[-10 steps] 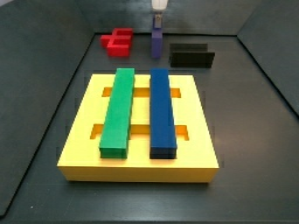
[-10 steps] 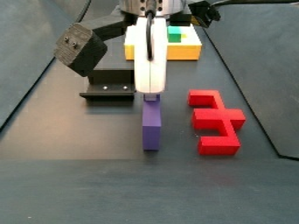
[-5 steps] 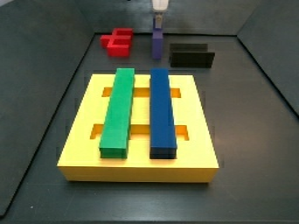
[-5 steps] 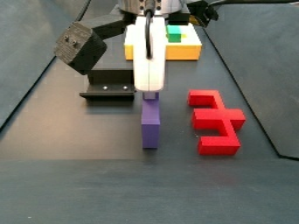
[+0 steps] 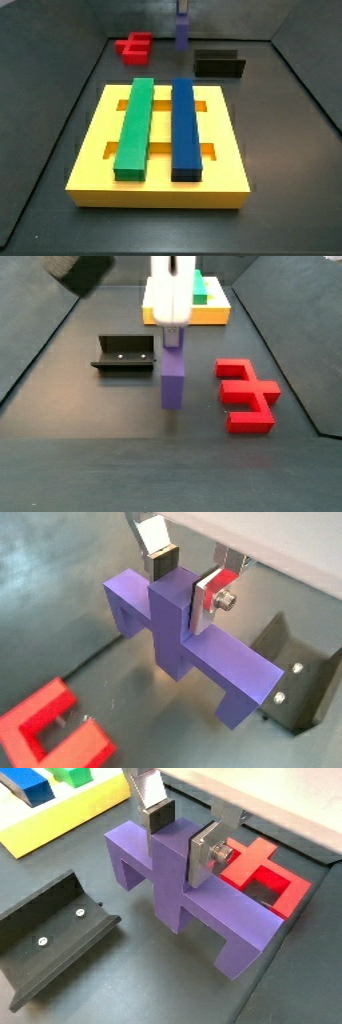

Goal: Pick up the purple object. Move up. Move to above the board. Insert the purple object.
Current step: Move to above the board.

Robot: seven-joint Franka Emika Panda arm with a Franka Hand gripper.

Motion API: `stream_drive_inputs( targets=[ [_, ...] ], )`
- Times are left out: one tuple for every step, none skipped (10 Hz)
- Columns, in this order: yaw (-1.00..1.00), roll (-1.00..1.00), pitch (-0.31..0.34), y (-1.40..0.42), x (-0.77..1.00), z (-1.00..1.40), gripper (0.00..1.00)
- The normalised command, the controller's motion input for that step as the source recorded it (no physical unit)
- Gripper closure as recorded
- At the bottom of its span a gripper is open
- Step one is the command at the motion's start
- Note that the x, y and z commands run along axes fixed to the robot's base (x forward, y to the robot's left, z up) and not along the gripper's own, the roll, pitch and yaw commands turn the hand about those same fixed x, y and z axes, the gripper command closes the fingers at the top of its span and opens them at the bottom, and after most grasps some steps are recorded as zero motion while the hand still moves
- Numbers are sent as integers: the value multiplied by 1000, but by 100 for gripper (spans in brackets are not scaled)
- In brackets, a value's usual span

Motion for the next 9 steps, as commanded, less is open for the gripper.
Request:
stream_drive_inputs(
  targets=[
    [2, -15, 38, -4, -28, 1400, 100],
    [8, -5, 58, -4, -48, 1400, 100],
    [8, -1, 50, 1, 29, 1400, 100],
    [-3, 1, 89, 12, 40, 943, 100],
    [7, 10, 97, 2, 37, 545, 100],
    [3, 1, 74, 2, 44, 296, 100],
    [2, 4, 69, 4, 29, 204, 100],
    [1000, 2, 56, -1400, -162, 164, 100],
    [1000, 5, 55, -1400, -163, 147, 100]
  ],
)
